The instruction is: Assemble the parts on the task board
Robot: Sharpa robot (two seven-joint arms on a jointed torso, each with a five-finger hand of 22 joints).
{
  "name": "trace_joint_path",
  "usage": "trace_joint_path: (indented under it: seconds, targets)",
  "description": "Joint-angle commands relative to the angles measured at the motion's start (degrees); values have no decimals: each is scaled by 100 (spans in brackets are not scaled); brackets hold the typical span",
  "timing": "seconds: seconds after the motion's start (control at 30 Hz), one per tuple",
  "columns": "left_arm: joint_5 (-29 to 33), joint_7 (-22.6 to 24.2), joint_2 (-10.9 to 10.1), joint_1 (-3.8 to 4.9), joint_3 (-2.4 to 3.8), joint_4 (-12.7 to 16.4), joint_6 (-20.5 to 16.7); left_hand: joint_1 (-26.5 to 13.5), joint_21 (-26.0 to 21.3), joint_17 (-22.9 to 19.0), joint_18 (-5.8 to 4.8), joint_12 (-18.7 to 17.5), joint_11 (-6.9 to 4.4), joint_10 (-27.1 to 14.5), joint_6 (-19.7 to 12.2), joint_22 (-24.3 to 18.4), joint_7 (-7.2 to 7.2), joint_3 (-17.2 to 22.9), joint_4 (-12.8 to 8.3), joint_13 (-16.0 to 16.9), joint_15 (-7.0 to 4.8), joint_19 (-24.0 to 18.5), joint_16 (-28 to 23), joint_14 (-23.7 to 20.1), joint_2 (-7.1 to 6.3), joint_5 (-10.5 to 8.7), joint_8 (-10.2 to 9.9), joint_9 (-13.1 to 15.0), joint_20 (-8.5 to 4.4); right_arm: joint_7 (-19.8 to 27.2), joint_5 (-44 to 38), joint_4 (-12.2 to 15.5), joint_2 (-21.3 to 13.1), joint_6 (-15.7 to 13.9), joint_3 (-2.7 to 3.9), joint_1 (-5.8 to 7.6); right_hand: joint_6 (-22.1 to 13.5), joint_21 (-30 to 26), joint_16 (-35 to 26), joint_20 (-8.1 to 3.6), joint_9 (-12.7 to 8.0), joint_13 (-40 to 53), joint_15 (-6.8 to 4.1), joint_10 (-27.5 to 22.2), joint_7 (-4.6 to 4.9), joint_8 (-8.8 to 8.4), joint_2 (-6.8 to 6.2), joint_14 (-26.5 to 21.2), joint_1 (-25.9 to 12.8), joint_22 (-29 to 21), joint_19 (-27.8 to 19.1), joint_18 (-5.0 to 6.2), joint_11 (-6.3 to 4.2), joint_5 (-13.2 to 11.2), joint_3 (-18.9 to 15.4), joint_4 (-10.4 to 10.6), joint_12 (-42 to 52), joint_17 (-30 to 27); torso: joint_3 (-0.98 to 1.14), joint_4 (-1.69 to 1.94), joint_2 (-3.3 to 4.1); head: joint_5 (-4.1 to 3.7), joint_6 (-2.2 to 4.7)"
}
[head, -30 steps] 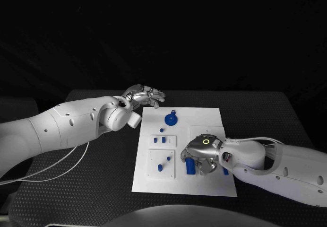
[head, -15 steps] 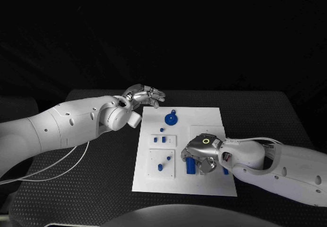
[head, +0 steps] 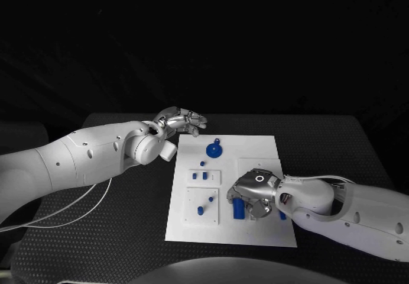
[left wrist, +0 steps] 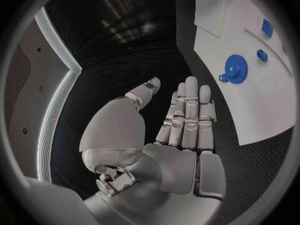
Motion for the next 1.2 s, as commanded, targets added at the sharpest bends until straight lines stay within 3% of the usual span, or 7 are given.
trace_joint_path:
  seconds: [0.03,0.53,1.2]
  targets:
    - [4,2,9,6,2,7,102,-15,-22,9,61,9,1,-28,-45,8,13,-6,24,-9,24,31,-24,10,-1,13,-30,-9,4,229,-27,24,-9,-44,-41,-51,491,32,23,-1,73,-13,-46,34,188,176,95,16,-71,85,28,-8,-7,-10,-7,3,20,-15,2,3,1,10,5]
    - [1,-17,17,5,1,5,121,-15,-32,22,63,2,6,-49,-85,18,27,-12,32,-15,27,32,-34,10,-5,10,-42,-18,5,280,102,57,-108,-235,-40,38,665,34,49,-26,106,-83,-69,49,127,226,216,26,-188,67,55,-8,-37,-11,23,-20,49,-73,-2,3,1,-6,24]
    - [-2,-33,25,5,0,-2,142,-13,-44,37,66,-2,12,-71,-134,29,45,-16,40,-20,31,35,-44,12,-10,9,-58,-27,9,358,427,100,-160,-164,-40,197,752,31,65,-34,147,-117,-78,37,93,261,275,19,-245,65,52,-8,-49,-11,14,-33,73,-106,-9,1,1,-6,21]
